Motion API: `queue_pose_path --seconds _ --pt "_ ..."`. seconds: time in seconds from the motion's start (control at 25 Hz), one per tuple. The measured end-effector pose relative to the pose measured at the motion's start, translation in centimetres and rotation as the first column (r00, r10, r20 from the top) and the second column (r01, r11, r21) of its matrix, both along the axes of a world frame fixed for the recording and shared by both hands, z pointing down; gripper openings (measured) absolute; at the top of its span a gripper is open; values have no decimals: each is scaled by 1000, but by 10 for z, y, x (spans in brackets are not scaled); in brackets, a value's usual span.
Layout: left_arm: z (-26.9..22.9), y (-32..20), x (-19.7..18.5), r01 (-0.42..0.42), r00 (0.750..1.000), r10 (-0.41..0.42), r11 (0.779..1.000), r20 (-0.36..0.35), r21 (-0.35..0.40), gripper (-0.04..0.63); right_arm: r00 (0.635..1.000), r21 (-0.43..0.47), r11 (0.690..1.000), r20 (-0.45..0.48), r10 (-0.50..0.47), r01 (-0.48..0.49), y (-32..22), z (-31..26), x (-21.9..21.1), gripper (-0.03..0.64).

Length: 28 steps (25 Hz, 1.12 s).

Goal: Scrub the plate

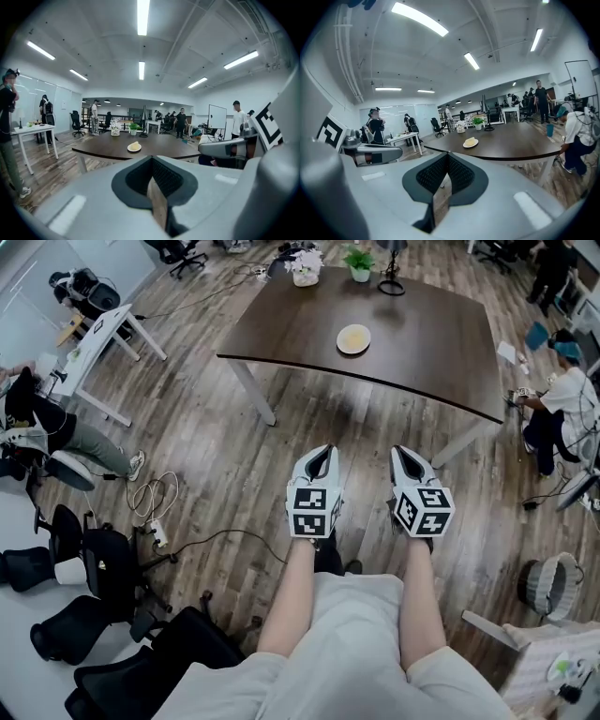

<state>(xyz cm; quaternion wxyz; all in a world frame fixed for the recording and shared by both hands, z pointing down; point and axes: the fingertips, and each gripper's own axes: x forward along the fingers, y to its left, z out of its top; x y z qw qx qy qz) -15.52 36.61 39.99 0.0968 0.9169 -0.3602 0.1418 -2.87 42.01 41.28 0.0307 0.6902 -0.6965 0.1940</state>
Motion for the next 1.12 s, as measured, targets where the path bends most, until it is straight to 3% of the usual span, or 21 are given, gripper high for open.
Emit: queue_pose_path --seconds 0.16,0.52,0.88,1.12 --pt "0 -32 11 -41 999 41 999 -4 11 2 1000 -17 1000 6 -15 15 -29 12 16 26" --pt "15 -133 33 -11 1000 12 998 20 -58 2 999 -65 998 33 23 -20 -111 22 63 26" --pt "20 -238 69 -115 993 117 989 12 -96 2 997 -91 995 45 55 -51 -214 25 82 26" --pt "25 -312 66 -145 989 146 983 6 -113 2 995 -86 992 24 94 -92 -280 23 95 26"
